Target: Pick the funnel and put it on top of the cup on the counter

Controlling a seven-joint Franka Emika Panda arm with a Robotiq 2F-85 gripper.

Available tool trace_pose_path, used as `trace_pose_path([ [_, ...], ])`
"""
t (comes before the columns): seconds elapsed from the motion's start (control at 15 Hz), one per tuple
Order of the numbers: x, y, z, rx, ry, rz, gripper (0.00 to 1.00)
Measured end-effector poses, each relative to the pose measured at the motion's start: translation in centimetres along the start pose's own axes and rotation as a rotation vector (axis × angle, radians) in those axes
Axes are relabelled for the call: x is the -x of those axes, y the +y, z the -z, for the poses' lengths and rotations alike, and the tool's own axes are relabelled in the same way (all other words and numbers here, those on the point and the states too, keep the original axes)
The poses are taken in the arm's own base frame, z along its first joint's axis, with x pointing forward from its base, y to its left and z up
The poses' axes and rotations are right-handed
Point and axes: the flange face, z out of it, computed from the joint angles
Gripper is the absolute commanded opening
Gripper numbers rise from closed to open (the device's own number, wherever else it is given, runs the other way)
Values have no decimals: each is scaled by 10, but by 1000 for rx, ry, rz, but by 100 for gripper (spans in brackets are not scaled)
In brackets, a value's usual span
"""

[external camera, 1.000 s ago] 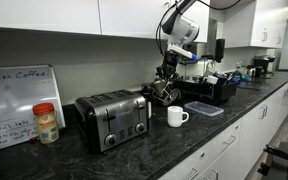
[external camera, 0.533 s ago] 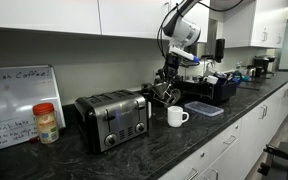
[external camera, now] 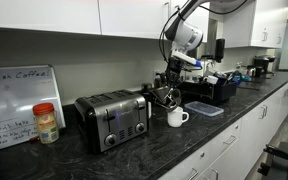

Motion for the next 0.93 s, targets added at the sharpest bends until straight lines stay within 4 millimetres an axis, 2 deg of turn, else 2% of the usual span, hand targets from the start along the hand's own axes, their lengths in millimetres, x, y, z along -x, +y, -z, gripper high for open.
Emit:
trace_pose_path([
  [0.47,0,14,-9,-5,34,31,1],
  [0.93,-6,33,2,-9,66,40,1],
])
